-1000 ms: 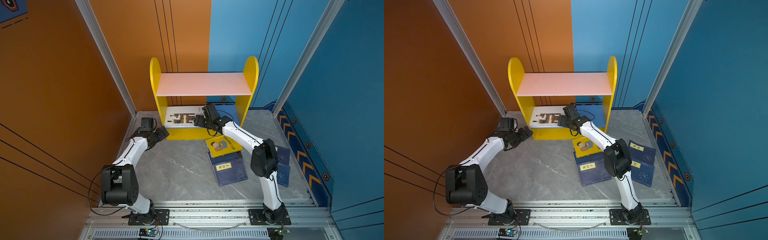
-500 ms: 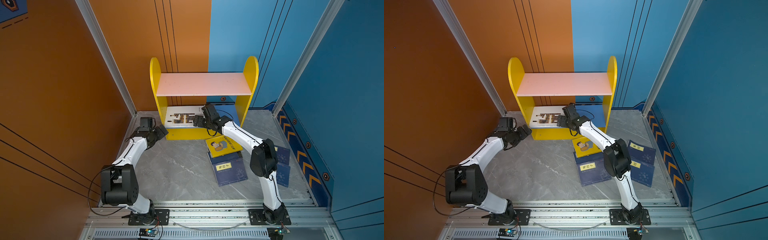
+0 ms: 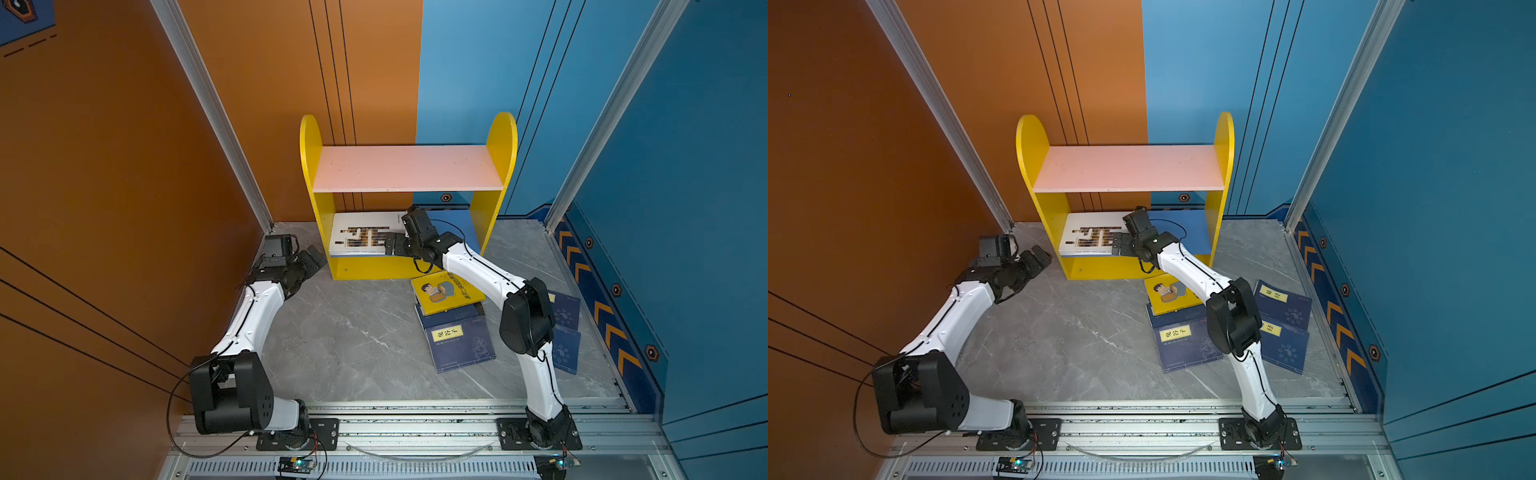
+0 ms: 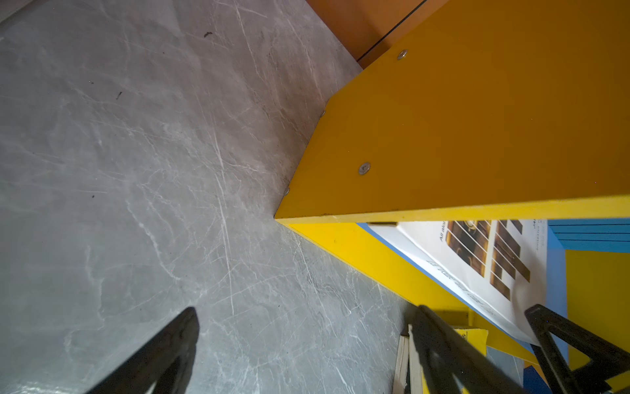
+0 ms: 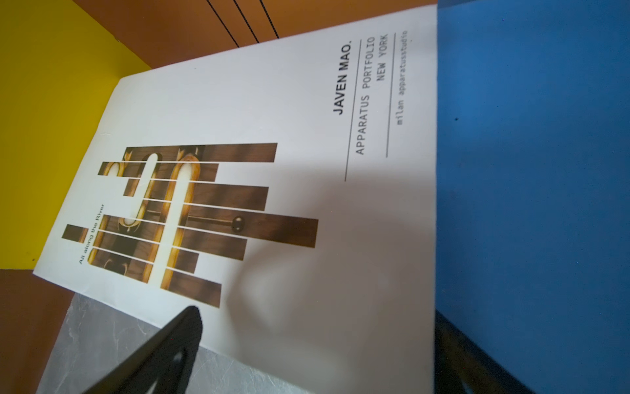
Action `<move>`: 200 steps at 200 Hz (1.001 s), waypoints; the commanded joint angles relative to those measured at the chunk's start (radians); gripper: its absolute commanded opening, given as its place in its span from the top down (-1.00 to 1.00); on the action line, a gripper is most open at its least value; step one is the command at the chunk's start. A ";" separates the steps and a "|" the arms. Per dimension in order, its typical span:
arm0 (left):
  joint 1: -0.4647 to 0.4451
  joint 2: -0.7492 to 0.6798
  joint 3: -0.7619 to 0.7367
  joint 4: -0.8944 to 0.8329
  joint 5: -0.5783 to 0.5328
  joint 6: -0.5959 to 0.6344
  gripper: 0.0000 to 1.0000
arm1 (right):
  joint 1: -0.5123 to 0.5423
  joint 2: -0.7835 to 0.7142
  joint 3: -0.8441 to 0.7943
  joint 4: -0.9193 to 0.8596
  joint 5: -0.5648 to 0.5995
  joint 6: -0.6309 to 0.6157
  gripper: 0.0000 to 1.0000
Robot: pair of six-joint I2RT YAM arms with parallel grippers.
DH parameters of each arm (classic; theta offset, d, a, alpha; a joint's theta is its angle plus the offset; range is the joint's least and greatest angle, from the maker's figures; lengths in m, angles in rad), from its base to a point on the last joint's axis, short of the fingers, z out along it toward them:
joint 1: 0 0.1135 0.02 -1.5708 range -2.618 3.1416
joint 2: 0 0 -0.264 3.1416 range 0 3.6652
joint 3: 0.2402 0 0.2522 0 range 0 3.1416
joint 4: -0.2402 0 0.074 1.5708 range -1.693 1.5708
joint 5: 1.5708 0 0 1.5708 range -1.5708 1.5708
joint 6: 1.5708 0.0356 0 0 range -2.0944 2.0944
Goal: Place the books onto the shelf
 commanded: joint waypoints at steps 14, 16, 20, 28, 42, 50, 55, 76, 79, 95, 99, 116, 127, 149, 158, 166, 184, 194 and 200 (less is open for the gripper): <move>0.008 -0.063 -0.021 -0.044 0.073 0.040 -0.96 | 0.004 -0.134 -0.060 -0.061 0.087 -0.025 -1.00; 0.008 -0.065 -0.022 -0.045 0.079 0.041 -0.96 | 0.004 -0.139 -0.065 -0.062 0.089 -0.026 -1.00; 0.008 -0.070 -0.025 -0.044 0.090 0.044 -0.96 | 0.005 -0.151 -0.076 -0.062 0.094 -0.026 -1.00; 0.006 -0.081 -0.031 -0.044 0.109 0.051 -0.96 | 0.009 -0.180 -0.105 -0.065 0.107 -0.026 -1.00; 0.006 -0.104 -0.041 -0.046 0.137 0.068 -0.96 | 0.017 -0.235 -0.159 -0.064 0.144 -0.022 -1.00; 0.005 -0.118 -0.049 -0.046 0.151 0.078 -0.96 | 0.024 -0.269 -0.220 -0.063 0.170 -0.014 -1.00; 0.004 -0.125 -0.054 -0.046 0.161 0.081 -0.96 | 0.027 -0.289 -0.243 -0.063 0.183 -0.007 -1.00; -0.013 -0.145 -0.067 -0.046 0.203 0.090 -0.96 | 0.035 -0.366 -0.342 -0.071 0.226 0.032 -1.00; -0.019 -0.147 -0.068 -0.045 0.209 0.095 -0.96 | 0.037 -0.376 -0.353 -0.074 0.232 0.041 -1.00; -0.056 -0.150 -0.073 -0.046 0.224 0.117 -0.96 | 0.045 -0.435 -0.429 -0.088 0.268 0.081 -1.00; -0.067 -0.149 -0.075 -0.046 0.226 0.120 -0.96 | 0.047 -0.447 -0.448 -0.090 0.280 0.090 -1.00; -0.125 -0.149 -0.078 -0.046 0.216 0.130 -0.96 | 0.048 -0.511 -0.537 -0.091 0.313 0.132 -1.00; -0.176 -0.150 -0.078 -0.046 0.196 0.116 -0.96 | 0.043 -0.551 -0.593 -0.088 0.319 0.161 -1.00; -0.297 -0.161 -0.125 -0.036 0.092 0.077 -0.96 | 0.009 -0.620 -0.691 -0.098 0.313 0.191 -1.00; -0.348 -0.162 -0.141 -0.012 0.056 0.051 -0.96 | -0.021 -0.652 -0.728 -0.101 0.291 0.199 -1.00; -0.385 -0.163 -0.156 0.016 0.029 0.014 -0.96 | -0.052 -0.683 -0.762 -0.102 0.263 0.205 -1.00; -0.457 -0.155 -0.170 0.068 -0.011 -0.089 -0.97 | -0.140 -0.764 -0.826 -0.128 0.197 0.223 -1.00; -0.505 -0.150 -0.167 0.086 -0.045 -0.118 -0.97 | -0.188 -0.814 -0.862 -0.142 0.170 0.222 -1.00; -0.535 -0.142 -0.166 0.098 -0.066 -0.124 -0.97 | -0.221 -0.843 -0.887 -0.147 0.152 0.220 -1.00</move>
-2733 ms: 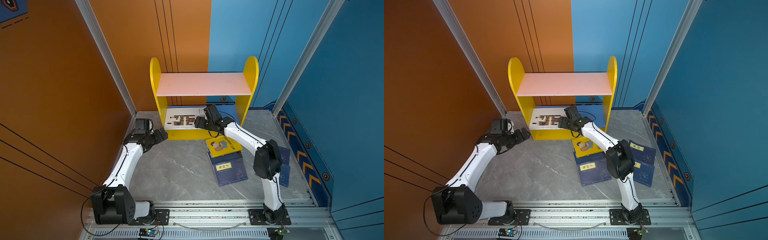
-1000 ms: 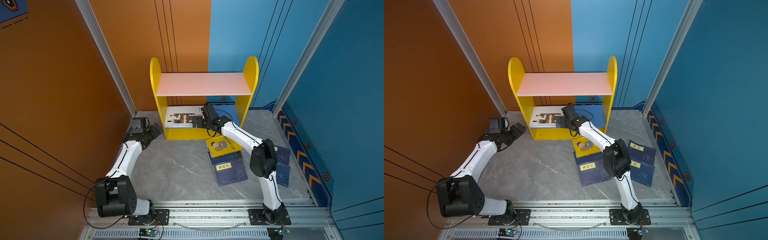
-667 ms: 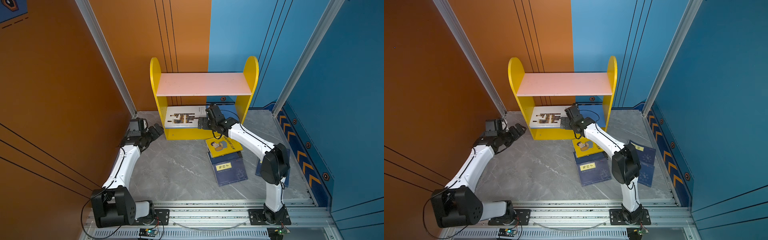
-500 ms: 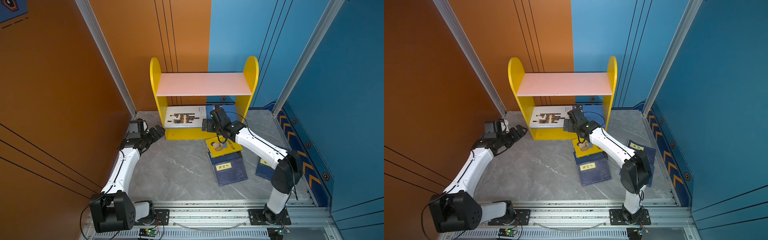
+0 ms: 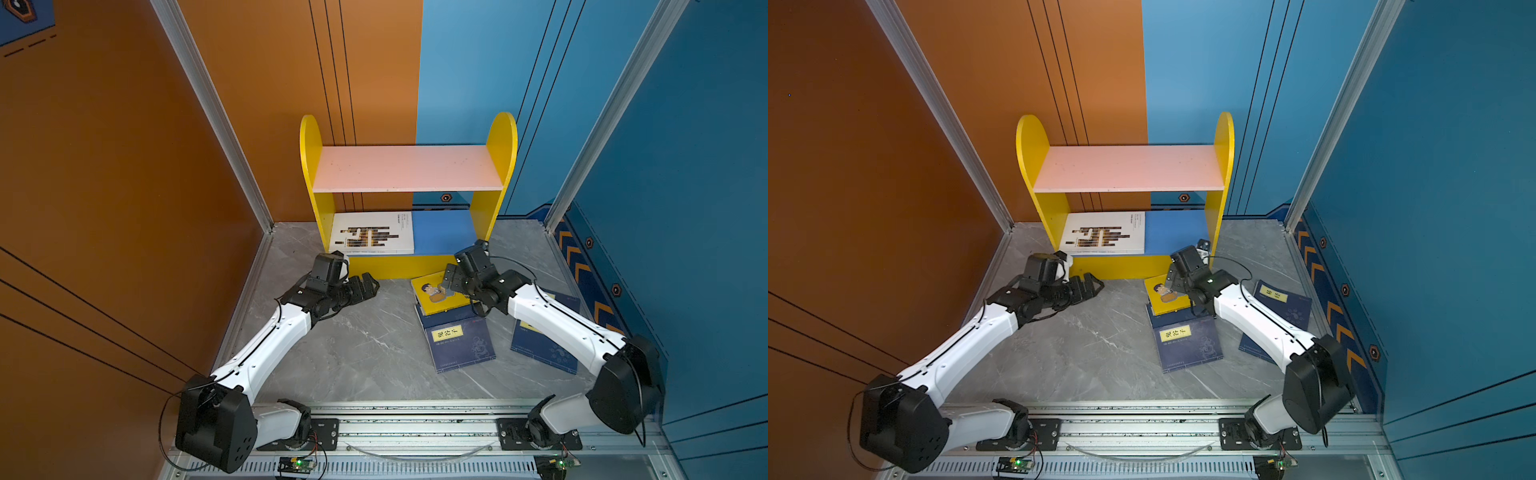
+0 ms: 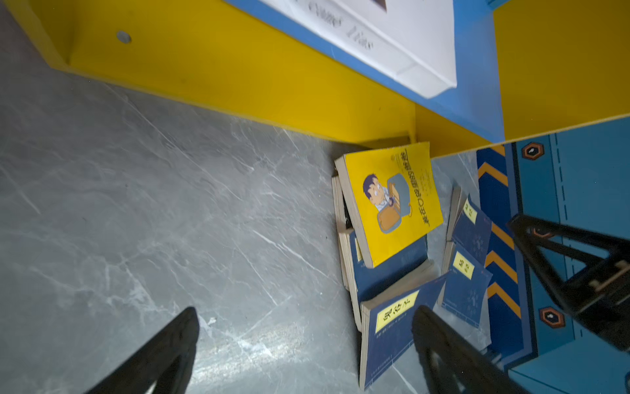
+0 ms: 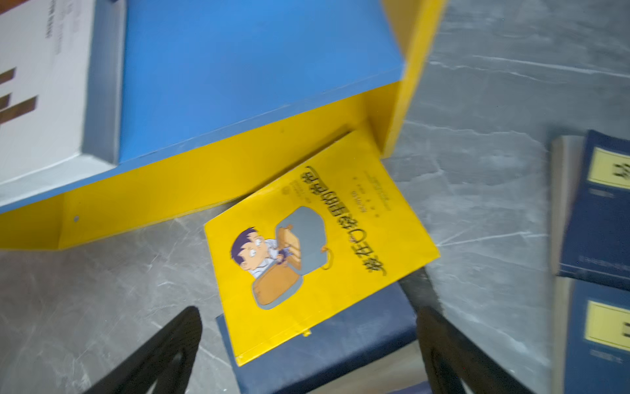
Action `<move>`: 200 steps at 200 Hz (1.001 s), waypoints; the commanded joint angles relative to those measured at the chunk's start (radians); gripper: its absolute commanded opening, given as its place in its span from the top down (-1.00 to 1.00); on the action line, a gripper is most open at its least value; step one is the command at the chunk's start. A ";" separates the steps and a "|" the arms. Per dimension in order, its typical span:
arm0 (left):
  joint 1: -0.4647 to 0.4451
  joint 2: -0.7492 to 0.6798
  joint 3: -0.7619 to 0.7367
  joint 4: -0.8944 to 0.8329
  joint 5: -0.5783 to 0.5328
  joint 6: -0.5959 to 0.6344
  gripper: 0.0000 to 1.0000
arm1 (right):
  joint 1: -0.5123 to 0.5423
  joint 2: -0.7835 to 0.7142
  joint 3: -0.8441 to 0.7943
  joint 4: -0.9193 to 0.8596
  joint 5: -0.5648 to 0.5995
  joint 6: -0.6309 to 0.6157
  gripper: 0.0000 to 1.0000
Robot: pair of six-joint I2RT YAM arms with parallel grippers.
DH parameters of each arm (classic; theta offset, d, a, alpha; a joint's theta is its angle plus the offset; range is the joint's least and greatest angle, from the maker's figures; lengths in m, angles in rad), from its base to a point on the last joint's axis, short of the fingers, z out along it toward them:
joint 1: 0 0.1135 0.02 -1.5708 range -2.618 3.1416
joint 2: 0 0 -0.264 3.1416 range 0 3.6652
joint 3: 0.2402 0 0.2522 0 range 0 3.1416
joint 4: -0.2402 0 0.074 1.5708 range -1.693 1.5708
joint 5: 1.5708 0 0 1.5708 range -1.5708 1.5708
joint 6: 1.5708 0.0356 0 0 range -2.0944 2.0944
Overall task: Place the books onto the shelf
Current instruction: 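Move both grippers down to the yellow cartoon book on the dark blue books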
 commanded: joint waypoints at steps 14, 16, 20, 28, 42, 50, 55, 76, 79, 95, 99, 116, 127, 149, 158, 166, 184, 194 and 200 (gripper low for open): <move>-0.131 0.027 0.009 0.091 -0.145 -0.117 -0.97 | -0.173 -0.172 -0.131 -0.053 -0.136 0.030 -1.00; -0.138 0.033 0.011 0.091 -0.148 -0.120 -0.97 | -0.183 -0.179 -0.141 -0.050 -0.144 0.029 -1.00; -0.151 0.046 0.016 0.091 -0.150 -0.130 -0.98 | -0.207 -0.193 -0.156 -0.046 -0.168 0.026 -1.00; -0.180 0.067 0.024 0.092 -0.167 -0.152 -0.98 | -0.248 -0.212 -0.183 -0.034 -0.216 0.015 -1.00; -0.240 0.106 0.032 0.106 -0.210 -0.185 -0.99 | -0.312 -0.230 -0.218 -0.013 -0.288 -0.021 -1.00; -0.270 0.132 0.038 0.119 -0.232 -0.204 -1.00 | -0.346 -0.224 -0.227 0.000 -0.333 -0.041 -1.00; -0.288 0.151 0.042 0.127 -0.243 -0.220 -1.00 | -0.368 -0.215 -0.230 0.009 -0.364 -0.057 -1.00; -0.340 0.237 0.048 0.225 -0.256 -0.294 -0.98 | -0.429 -0.153 -0.222 0.038 -0.464 -0.092 -1.00; -0.346 0.247 0.048 0.246 -0.254 -0.304 -0.97 | -0.434 -0.141 -0.219 0.044 -0.477 -0.096 -1.00; -0.367 0.309 0.048 0.331 -0.245 -0.364 -0.95 | -0.449 -0.067 -0.197 0.048 -0.505 -0.128 -0.97; -0.373 0.320 0.050 0.350 -0.247 -0.375 -0.95 | -0.450 -0.048 -0.193 0.048 -0.509 -0.134 -0.95; -0.390 0.362 0.067 0.379 -0.264 -0.403 -0.95 | -0.450 0.024 -0.182 0.072 -0.555 -0.139 -0.88; -0.394 0.384 0.073 0.389 -0.264 -0.410 -0.95 | -0.445 0.063 -0.182 0.104 -0.592 -0.136 -0.83; -0.391 0.424 0.113 0.419 -0.243 -0.425 -0.95 | -0.431 0.115 -0.167 0.127 -0.601 -0.136 -0.78; -0.392 0.441 0.118 0.442 -0.232 -0.436 -0.95 | -0.432 0.127 -0.158 0.129 -0.604 -0.135 -0.78; -0.393 0.458 0.122 0.465 -0.221 -0.446 -0.95 | -0.433 0.137 -0.151 0.130 -0.604 -0.135 -0.78; -0.394 0.503 0.155 0.477 -0.203 -0.456 -0.94 | -0.433 0.161 -0.138 0.136 -0.621 -0.135 -0.78; -0.393 0.528 0.182 0.467 -0.199 -0.451 -0.93 | -0.434 0.179 -0.133 0.139 -0.634 -0.134 -0.78; -0.394 0.542 0.198 0.454 -0.199 -0.447 -0.94 | -0.434 0.191 -0.129 0.144 -0.644 -0.132 -0.77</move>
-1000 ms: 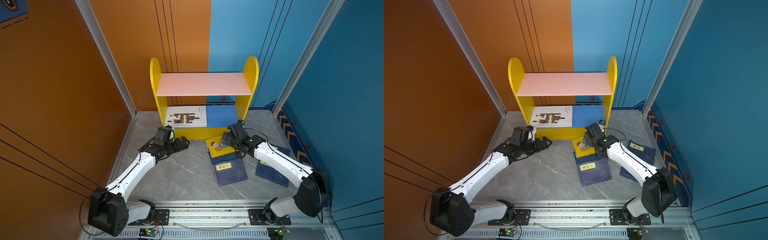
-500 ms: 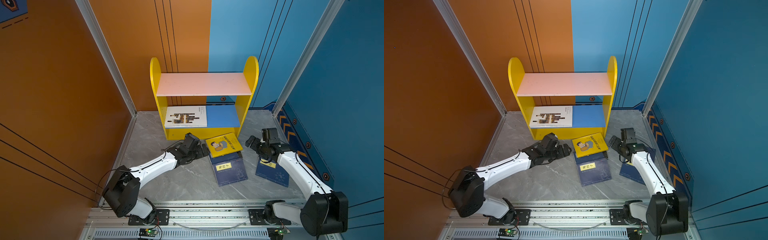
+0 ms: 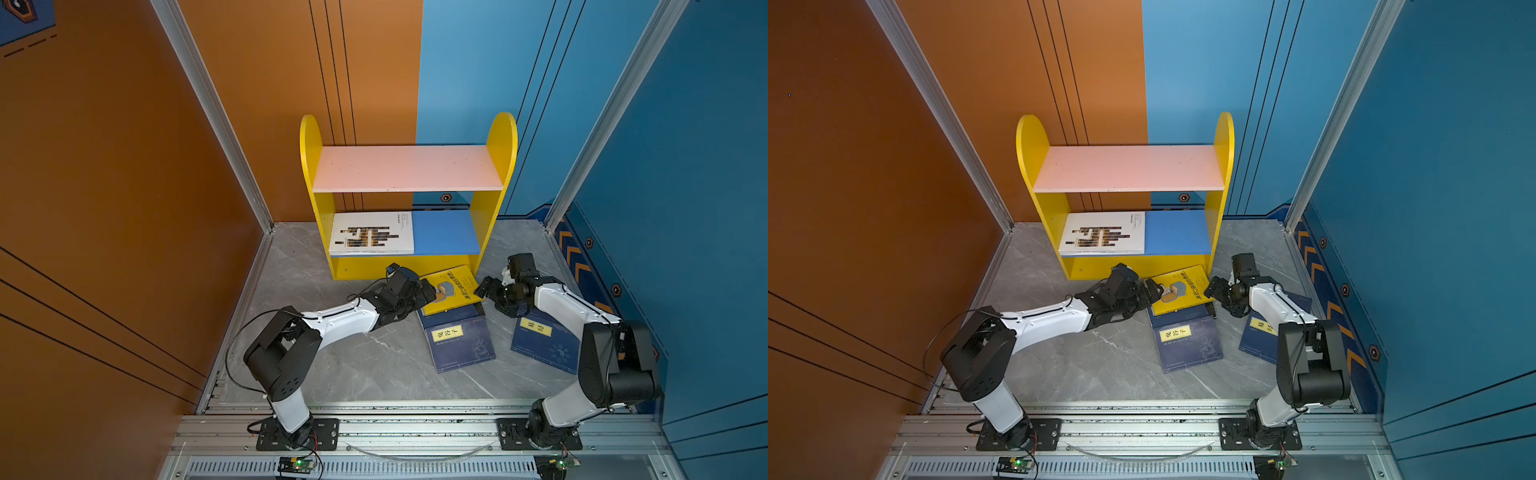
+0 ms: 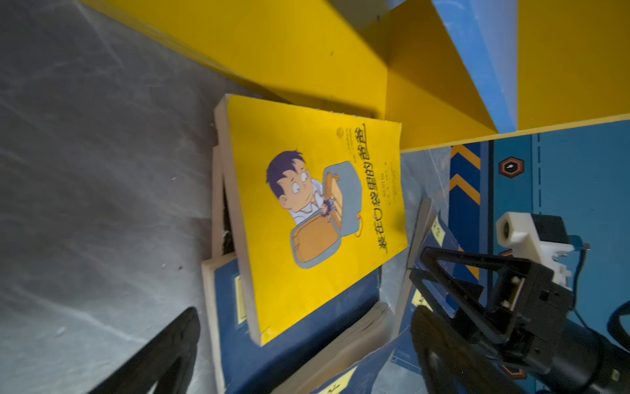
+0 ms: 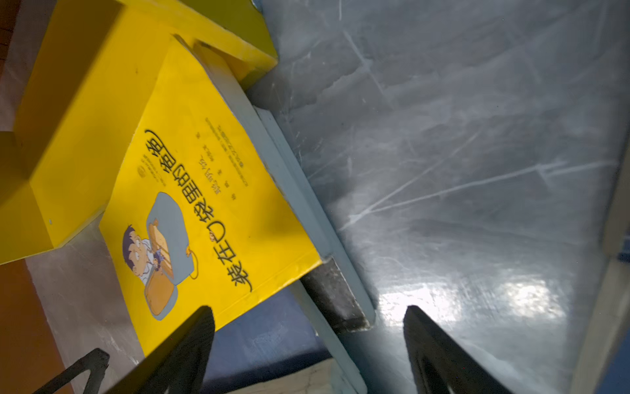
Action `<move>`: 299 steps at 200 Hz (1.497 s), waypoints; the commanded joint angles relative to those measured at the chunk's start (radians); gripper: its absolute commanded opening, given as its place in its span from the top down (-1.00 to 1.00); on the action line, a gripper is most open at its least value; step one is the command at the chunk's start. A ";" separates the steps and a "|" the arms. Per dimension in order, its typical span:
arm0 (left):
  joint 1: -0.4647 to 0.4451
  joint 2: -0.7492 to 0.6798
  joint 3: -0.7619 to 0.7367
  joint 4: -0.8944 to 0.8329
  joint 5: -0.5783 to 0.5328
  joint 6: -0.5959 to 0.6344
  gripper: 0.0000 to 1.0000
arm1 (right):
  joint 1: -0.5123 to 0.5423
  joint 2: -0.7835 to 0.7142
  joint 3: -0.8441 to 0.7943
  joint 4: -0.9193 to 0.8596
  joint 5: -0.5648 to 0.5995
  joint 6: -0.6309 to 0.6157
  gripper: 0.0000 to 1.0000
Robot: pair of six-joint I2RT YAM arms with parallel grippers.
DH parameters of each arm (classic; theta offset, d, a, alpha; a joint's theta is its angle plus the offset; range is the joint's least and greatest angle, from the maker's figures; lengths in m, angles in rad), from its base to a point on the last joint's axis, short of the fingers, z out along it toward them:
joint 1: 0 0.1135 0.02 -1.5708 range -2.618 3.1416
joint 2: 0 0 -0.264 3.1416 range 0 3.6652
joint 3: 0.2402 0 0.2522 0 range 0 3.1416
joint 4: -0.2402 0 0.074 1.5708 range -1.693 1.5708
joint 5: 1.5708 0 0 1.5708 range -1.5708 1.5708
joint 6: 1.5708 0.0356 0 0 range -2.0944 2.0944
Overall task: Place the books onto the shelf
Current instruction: 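Move both grippers down to the yellow cartoon book on the dark blue books, then grasp the yellow book's edges with both grippers and lift it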
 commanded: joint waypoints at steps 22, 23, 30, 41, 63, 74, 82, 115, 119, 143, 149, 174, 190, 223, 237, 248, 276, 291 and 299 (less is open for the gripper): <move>-0.001 0.092 0.111 -0.043 0.007 0.004 -0.93 | 0.003 0.077 0.050 0.042 -0.060 0.002 -0.72; 0.000 0.093 0.112 -0.045 0.006 0.005 -0.93 | 0.003 0.078 0.050 0.042 -0.060 0.003 -0.72; 0.004 0.101 0.123 -0.058 0.006 0.011 -0.93 | 0.003 0.087 0.052 0.048 -0.061 0.008 -0.72; 0.007 0.110 0.138 -0.076 0.003 0.018 -0.93 | 0.003 0.098 0.054 0.058 -0.063 0.015 -0.69; 0.017 0.137 0.155 -0.086 0.016 0.024 -0.93 | 0.004 0.118 0.056 0.085 -0.074 0.027 -0.63; 0.023 0.153 0.164 -0.087 0.026 0.022 -0.92 | 0.006 0.126 0.059 0.098 -0.080 0.031 -0.62; 0.024 0.162 0.172 -0.091 0.032 0.021 -0.92 | 0.007 0.134 0.062 0.106 -0.085 0.033 -0.59; 0.029 0.202 0.227 -0.159 0.037 0.038 -0.91 | 0.016 0.159 0.081 0.131 -0.097 0.042 -0.47; 0.031 0.207 0.234 -0.167 0.037 0.041 -0.91 | 0.018 0.163 0.083 0.133 -0.098 0.044 -0.46; 0.033 0.234 0.268 -0.199 0.046 0.057 -0.91 | 0.032 0.179 0.090 0.146 -0.104 0.052 -0.38; 0.035 0.240 0.274 -0.206 0.049 0.058 -0.91 | 0.035 0.183 0.090 0.149 -0.105 0.054 -0.36; 0.039 0.264 0.297 -0.231 0.049 0.077 -0.91 | 0.034 0.183 0.086 0.178 -0.111 0.076 -0.16; 0.043 0.277 0.314 -0.248 0.049 0.098 -0.90 | 0.035 0.185 0.086 0.187 -0.116 0.086 -0.16; 0.048 0.287 0.316 -0.286 0.053 0.113 -0.89 | 0.034 0.207 0.087 0.192 -0.110 0.091 -0.41; 0.052 0.292 0.317 -0.286 0.062 0.117 -0.88 | 0.035 0.217 0.096 0.187 -0.107 0.086 -0.41; 0.053 0.294 0.318 -0.275 0.071 0.123 -0.84 | 0.035 0.226 0.106 0.180 -0.108 0.083 -0.40; 0.050 0.305 0.340 -0.276 0.075 0.152 -0.81 | 0.044 0.243 0.113 0.182 -0.126 0.083 -0.36; 0.049 0.318 0.360 -0.286 0.082 0.171 -0.81 | 0.046 0.244 0.106 0.195 -0.135 0.090 -0.34; 0.050 0.325 0.365 -0.286 0.088 0.178 -0.80 | 0.046 0.243 0.102 0.205 -0.142 0.100 -0.33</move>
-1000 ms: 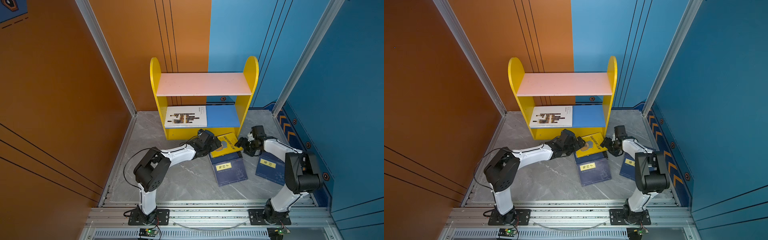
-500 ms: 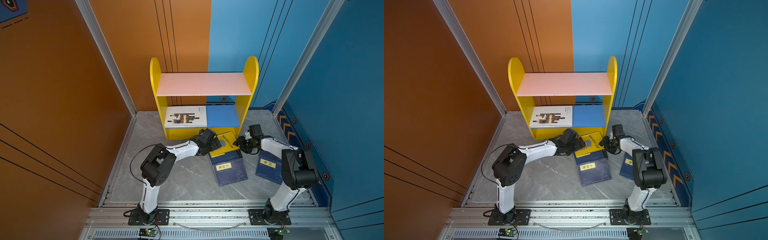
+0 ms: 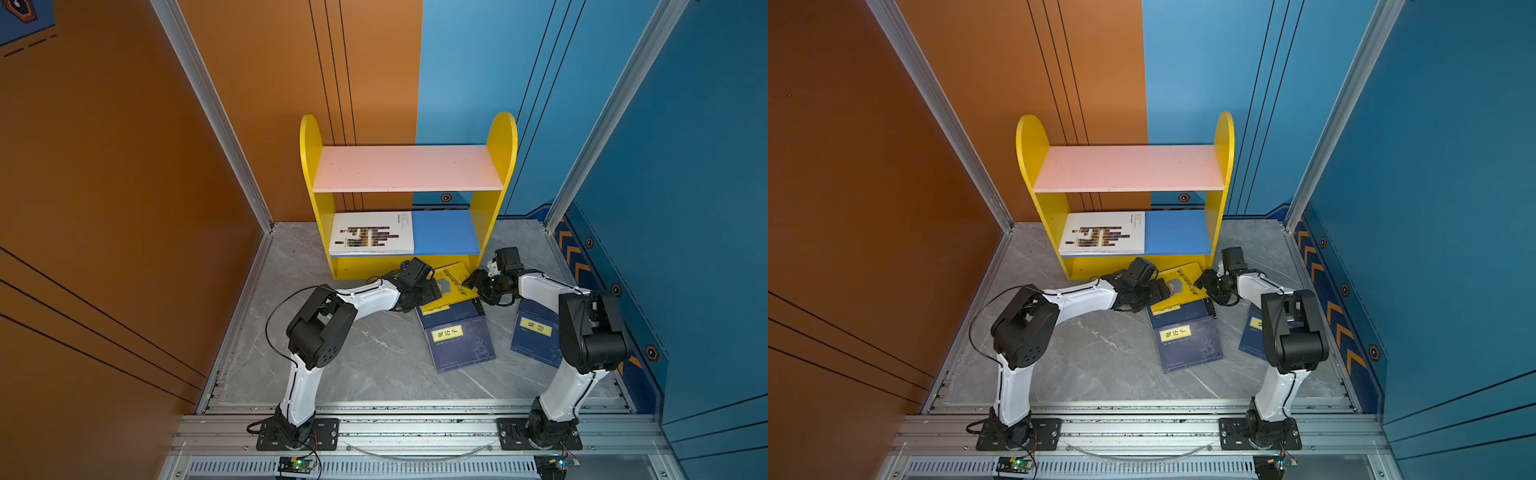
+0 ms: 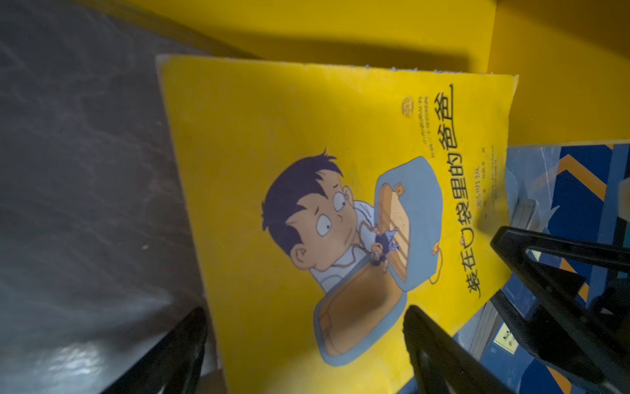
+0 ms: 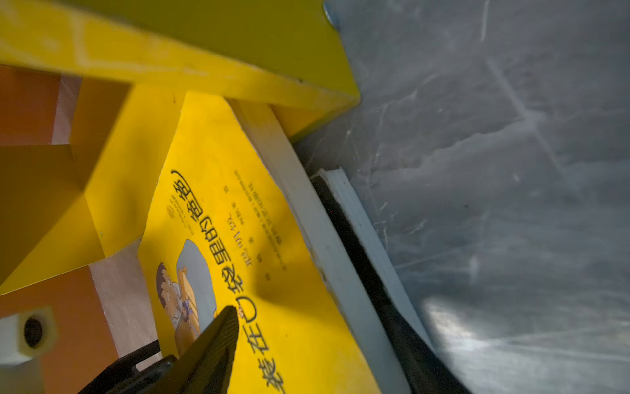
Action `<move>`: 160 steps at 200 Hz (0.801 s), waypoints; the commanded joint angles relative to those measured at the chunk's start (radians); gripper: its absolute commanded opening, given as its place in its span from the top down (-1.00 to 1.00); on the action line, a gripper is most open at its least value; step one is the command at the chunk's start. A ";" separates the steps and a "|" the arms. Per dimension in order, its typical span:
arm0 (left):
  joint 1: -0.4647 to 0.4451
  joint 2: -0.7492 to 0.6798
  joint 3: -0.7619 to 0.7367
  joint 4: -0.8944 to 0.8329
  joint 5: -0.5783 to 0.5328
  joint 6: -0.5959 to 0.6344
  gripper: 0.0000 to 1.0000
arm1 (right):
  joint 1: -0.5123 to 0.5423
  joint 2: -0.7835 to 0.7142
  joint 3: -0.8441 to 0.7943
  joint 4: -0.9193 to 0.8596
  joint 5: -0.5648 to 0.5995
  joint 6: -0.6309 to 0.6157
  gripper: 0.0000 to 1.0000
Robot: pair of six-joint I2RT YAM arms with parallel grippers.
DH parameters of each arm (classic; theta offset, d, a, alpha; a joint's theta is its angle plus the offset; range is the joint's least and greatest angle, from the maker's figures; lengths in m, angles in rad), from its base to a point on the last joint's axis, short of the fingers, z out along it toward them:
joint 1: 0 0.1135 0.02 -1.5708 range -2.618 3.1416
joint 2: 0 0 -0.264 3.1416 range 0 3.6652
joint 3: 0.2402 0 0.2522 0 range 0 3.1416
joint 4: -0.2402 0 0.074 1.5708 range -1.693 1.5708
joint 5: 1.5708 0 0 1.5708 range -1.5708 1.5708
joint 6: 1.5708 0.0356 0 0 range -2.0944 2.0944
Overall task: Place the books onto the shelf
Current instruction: 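Grasp the yellow book's edges with both grippers and lift it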
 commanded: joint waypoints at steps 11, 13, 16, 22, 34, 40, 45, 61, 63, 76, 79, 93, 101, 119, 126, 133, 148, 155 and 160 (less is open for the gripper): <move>0.005 0.032 0.051 -0.030 0.033 0.064 -0.75 | 0.011 0.015 0.001 0.028 -0.029 0.031 -0.28; 0.003 0.033 0.053 -0.028 0.033 0.066 -0.75 | 0.011 0.013 0.001 0.029 -0.029 0.032 -0.27; 0.004 0.035 0.054 -0.029 0.035 0.069 -0.75 | 0.012 0.012 -0.001 0.031 -0.029 0.035 -0.25; 0.003 0.037 0.056 -0.028 0.038 0.075 -0.75 | 0.012 0.008 -0.002 0.034 -0.028 0.041 -0.18; 0.003 0.040 0.057 -0.027 0.041 0.078 -0.71 | 0.011 -0.004 -0.008 0.040 -0.028 0.053 -0.02; 0.003 0.039 0.057 -0.026 0.044 0.080 -0.66 | 0.011 -0.012 -0.011 0.046 -0.028 0.059 0.07; 0.004 0.038 0.057 -0.024 0.045 0.082 -0.65 | 0.011 -0.020 -0.016 0.054 -0.028 0.068 0.17; 0.003 0.035 0.055 -0.023 0.052 0.086 -0.64 | 0.012 -0.037 -0.026 0.080 -0.034 0.098 0.34; 0.004 0.034 0.056 -0.022 0.053 0.086 -0.64 | 0.012 -0.038 -0.028 0.085 -0.035 0.103 0.37; 0.003 0.027 0.052 -0.023 0.059 0.090 -0.63 | 0.013 -0.052 -0.035 0.108 -0.037 0.130 0.48; 0.005 0.023 0.051 -0.023 0.058 0.090 -0.63 | 0.013 -0.056 -0.038 0.111 -0.037 0.136 0.50; 0.007 0.006 0.040 -0.019 0.058 0.091 -0.61 | 0.015 -0.083 -0.047 0.125 -0.037 0.161 0.61; 0.009 -0.006 0.030 -0.017 0.060 0.090 -0.60 | 0.015 -0.100 -0.048 0.122 -0.037 0.172 0.67; 0.014 -0.046 0.003 -0.015 0.057 0.090 -0.59 | 0.016 -0.151 -0.057 0.099 -0.031 0.185 0.73; 0.019 -0.067 -0.011 -0.016 0.053 0.087 -0.60 | 0.016 -0.175 -0.060 0.079 -0.025 0.186 0.77; 0.022 -0.090 -0.027 -0.015 0.049 0.083 -0.61 | 0.017 -0.205 -0.065 0.058 -0.017 0.186 0.80; 0.031 -0.148 -0.067 -0.011 0.040 0.073 -0.64 | 0.017 -0.271 -0.076 0.005 -0.002 0.190 0.87; 0.033 -0.175 -0.084 -0.008 0.046 0.081 -0.66 | 0.017 -0.303 -0.085 -0.012 0.001 0.192 0.87; 0.035 -0.199 -0.093 -0.008 0.047 0.090 -0.67 | 0.017 -0.329 -0.090 -0.027 0.005 0.194 0.87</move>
